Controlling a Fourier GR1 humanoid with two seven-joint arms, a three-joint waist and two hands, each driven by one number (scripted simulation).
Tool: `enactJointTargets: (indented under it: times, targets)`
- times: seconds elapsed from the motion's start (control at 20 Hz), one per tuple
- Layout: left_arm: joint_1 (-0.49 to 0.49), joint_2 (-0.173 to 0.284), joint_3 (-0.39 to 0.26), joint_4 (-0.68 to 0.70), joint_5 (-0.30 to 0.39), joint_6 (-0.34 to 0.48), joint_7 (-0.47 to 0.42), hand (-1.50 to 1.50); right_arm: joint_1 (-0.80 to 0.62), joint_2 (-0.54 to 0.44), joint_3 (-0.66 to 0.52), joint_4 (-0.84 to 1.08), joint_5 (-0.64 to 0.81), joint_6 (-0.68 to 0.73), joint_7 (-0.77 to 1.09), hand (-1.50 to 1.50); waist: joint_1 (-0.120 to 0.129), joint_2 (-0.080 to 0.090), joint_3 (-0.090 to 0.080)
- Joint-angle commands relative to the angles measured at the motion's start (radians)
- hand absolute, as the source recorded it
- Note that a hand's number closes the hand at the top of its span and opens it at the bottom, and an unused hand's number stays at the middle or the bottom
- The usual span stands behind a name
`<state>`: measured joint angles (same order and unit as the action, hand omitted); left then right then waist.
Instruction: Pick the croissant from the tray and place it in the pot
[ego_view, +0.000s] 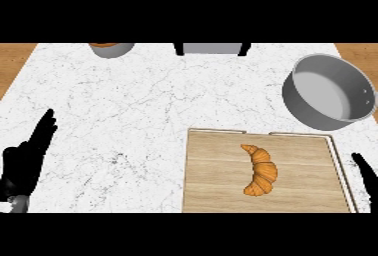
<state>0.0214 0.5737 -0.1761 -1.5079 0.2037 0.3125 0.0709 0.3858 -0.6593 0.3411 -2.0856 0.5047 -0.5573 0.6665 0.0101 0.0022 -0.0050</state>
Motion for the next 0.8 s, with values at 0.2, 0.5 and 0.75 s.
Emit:
enactJointTargets:
  times: [0.2,0.5,0.75]
  targets:
    - [-0.044,-0.005,-0.001,0.023,-0.003,-0.032,0.009,0.0,-0.271,-0.051,0.068,0.02,-0.113,0.409,0.422,-1.5,0.047,0.014,0.001]
    - [-0.037,-0.046,-0.024,0.007,-0.042,0.0,0.018,0.0,-0.487,0.026,0.103,0.077,-0.299,0.597,0.611,-1.5,0.026,0.005,0.003]
    - [-0.014,-0.011,0.04,0.026,-0.001,-0.061,-0.012,0.0,-0.634,0.135,0.16,0.226,-0.309,0.624,0.672,-1.5,0.02,0.001,0.003]
